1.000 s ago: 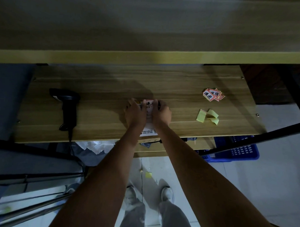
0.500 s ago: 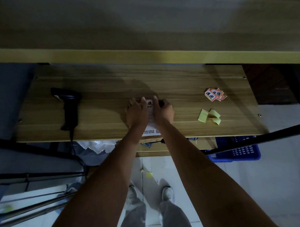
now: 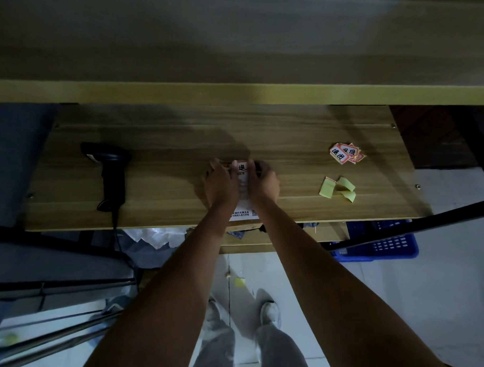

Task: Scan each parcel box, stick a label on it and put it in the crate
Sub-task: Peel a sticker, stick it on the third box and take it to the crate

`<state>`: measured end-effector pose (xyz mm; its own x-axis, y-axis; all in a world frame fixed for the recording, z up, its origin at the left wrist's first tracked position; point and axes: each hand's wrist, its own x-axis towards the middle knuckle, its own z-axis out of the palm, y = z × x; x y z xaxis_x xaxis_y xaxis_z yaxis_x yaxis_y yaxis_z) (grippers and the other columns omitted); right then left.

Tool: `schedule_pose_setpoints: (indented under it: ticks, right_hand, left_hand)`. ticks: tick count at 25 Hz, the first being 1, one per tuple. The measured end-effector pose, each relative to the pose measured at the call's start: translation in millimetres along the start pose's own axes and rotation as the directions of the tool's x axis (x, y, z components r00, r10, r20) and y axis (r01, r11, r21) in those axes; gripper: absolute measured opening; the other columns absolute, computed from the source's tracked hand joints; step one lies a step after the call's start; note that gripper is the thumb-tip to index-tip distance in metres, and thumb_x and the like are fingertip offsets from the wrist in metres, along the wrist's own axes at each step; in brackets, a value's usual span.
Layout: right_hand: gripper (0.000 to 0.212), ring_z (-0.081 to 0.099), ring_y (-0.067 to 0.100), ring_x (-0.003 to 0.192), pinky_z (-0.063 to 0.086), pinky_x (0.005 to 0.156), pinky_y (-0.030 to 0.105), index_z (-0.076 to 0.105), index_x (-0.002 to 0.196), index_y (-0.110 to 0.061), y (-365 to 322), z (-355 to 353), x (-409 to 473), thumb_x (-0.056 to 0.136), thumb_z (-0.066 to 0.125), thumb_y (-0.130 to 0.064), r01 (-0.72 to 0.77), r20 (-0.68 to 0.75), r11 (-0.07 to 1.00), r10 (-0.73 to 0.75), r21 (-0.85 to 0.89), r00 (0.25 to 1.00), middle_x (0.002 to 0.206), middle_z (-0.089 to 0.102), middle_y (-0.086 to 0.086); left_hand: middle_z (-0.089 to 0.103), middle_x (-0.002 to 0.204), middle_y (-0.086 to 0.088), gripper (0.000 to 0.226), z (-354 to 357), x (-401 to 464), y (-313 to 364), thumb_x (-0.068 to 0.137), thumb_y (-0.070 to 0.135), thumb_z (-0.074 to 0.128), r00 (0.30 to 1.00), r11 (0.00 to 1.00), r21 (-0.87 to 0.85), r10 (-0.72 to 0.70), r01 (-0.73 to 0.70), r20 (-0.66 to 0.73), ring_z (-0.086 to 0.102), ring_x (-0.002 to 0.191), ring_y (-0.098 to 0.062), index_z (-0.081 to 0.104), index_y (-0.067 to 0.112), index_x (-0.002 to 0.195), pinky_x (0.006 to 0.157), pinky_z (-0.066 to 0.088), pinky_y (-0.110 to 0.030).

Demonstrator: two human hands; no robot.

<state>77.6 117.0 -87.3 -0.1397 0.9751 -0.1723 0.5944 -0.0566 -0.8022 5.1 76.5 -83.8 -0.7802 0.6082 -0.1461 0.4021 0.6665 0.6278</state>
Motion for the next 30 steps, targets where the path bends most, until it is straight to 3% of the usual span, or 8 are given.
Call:
schedule_pose_setpoints:
  ticks: [5,9,12,15,18,20,24,30]
  right_hand:
    - [0.046,0.068,0.027,0.084,0.056,0.074,0.040,0.067,0.095,-0.015,3,6,2,0.097,0.039,-0.051,-0.056,-0.017,0.997,0.057,0.046,0.998,0.090,0.072,0.008]
    - [0.037,0.069,0.023,0.087,0.053,0.071,0.032,0.070,0.102,-0.020,2,2,0,0.091,0.053,-0.051,-0.009,-0.016,1.000,0.010,0.020,1.000,0.094,0.074,0.004]
    - [0.038,0.066,0.024,0.088,0.041,0.067,0.026,0.068,0.104,-0.015,-3,-1,-2,0.100,0.042,-0.042,-0.009,-0.007,1.000,0.009,-0.016,1.000,0.096,0.072,0.007]
    - [0.044,0.066,0.027,0.087,0.049,0.070,0.032,0.065,0.101,-0.013,-4,1,-1,0.102,0.033,-0.043,-0.060,0.046,0.996,0.063,-0.067,0.997,0.093,0.070,0.009]
    - [0.044,0.067,0.021,0.074,0.053,0.062,0.032,0.062,0.091,-0.016,-3,-13,-4,0.101,0.033,-0.047,-0.167,0.145,0.973,0.145,0.156,0.979,0.078,0.066,0.003]
    - [0.034,0.066,0.010,0.065,0.050,0.055,0.022,0.062,0.083,-0.020,2,-33,-19,0.100,0.042,-0.042,-0.174,0.214,0.911,0.098,0.374,0.972,0.071,0.067,-0.005]
    - [0.017,0.073,0.014,0.074,0.059,0.065,0.030,0.067,0.091,-0.019,26,-38,-44,0.095,0.057,-0.031,-0.087,0.285,0.927,-0.021,0.364,0.958,0.082,0.074,-0.002]
    - [0.029,0.072,0.010,0.075,0.059,0.063,0.028,0.059,0.124,-0.021,3,-32,-44,0.095,0.057,-0.019,-0.218,0.339,0.803,0.021,0.555,0.941,0.095,0.072,-0.002]
  left_hand:
    - [0.057,0.125,-0.021,0.046,0,-1,1,0.101,0.037,0.036,0.999,0.999,-0.040,0.004,-0.005,-0.034,0.051,0.118,-0.037,0.047,-0.001,0.124,0.093,0.037,-0.038]
    - [0.053,0.133,-0.021,0.057,-2,-3,1,0.097,0.045,0.043,1.000,1.000,-0.015,0.000,0.000,-0.006,0.046,0.124,-0.036,0.043,0.000,0.131,0.096,0.037,-0.037]
    - [0.050,0.133,-0.024,0.046,-5,3,2,0.102,0.032,0.036,0.999,1.000,-0.026,-0.006,0.007,0.049,0.044,0.126,-0.037,0.042,-0.003,0.130,0.102,0.032,-0.038]
    - [0.052,0.130,-0.022,0.043,-11,4,5,0.103,0.028,0.030,0.990,0.995,-0.062,-0.068,0.076,0.124,0.047,0.123,-0.035,0.044,-0.002,0.130,0.104,0.033,-0.041]
    - [0.060,0.108,-0.012,0.043,-32,4,-3,0.105,0.033,0.023,0.932,0.907,-0.362,-0.080,0.215,0.353,0.059,0.103,-0.030,0.037,0.009,0.137,0.083,0.048,-0.036]
    - [0.058,0.117,-0.011,0.043,-48,0,-25,0.104,0.038,0.025,0.910,0.815,-0.506,-0.059,0.281,0.410,0.057,0.110,-0.028,0.040,0.012,0.135,0.086,0.046,-0.035]
    - [0.067,0.112,-0.010,0.038,-46,-25,-58,0.097,0.049,0.042,0.881,0.835,-0.514,0.079,0.197,0.466,0.066,0.102,-0.029,0.058,0.020,0.115,0.086,0.056,-0.046]
    - [0.057,0.124,-0.008,0.060,-64,-20,-22,0.095,0.020,0.057,0.848,0.741,-0.566,-0.010,0.362,0.529,0.059,0.100,-0.021,0.029,0.018,0.148,0.067,0.050,-0.022]
